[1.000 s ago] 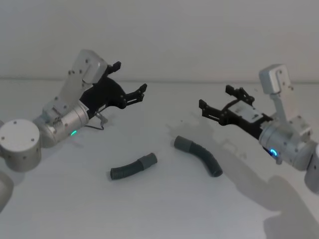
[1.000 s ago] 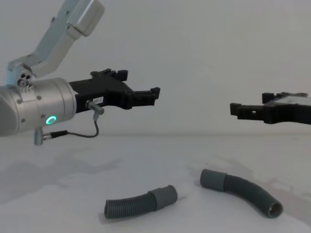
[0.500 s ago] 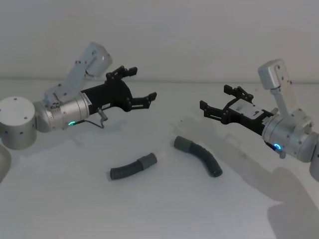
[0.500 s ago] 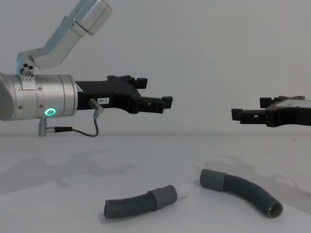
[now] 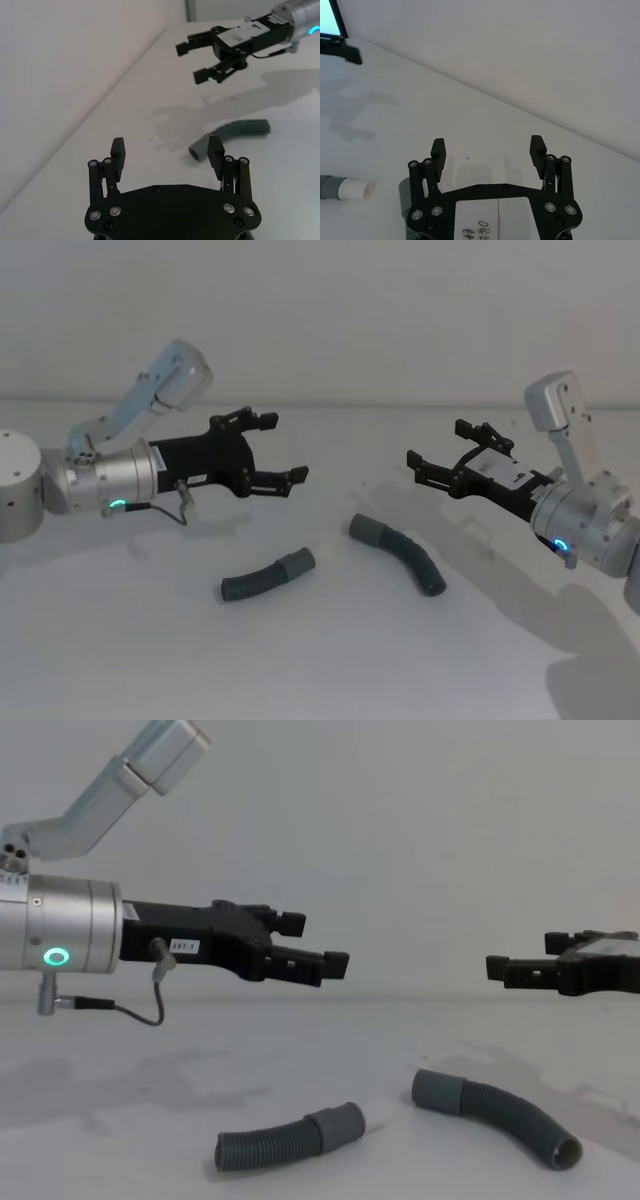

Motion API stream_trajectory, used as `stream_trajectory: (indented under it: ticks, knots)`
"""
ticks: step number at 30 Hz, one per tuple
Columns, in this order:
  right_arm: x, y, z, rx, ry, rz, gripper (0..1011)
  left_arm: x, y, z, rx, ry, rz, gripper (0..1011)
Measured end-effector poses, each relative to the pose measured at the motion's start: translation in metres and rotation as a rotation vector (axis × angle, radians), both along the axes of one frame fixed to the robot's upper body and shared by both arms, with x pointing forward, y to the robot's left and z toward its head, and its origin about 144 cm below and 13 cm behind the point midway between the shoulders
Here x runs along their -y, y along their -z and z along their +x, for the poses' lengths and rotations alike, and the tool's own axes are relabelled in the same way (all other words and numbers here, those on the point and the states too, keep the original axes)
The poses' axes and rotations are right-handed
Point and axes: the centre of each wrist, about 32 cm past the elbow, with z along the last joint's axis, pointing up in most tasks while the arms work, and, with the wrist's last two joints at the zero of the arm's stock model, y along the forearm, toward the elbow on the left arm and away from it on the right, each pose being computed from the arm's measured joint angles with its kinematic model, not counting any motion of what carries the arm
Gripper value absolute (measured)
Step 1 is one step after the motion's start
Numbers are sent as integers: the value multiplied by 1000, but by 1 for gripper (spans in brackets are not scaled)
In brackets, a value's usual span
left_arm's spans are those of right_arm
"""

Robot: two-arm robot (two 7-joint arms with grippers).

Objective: Use both hands to pick up one end of the pipe from the table, align the ends, and insert them.

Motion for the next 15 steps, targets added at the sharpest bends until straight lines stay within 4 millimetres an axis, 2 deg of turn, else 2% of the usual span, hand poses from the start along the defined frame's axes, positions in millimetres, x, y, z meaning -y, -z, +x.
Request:
stream_trajectory:
  ticks: [15]
  knots:
    - [4, 0, 6, 2, 0, -7, 1002, -4, 6, -23, -97, 13, 33, 1001]
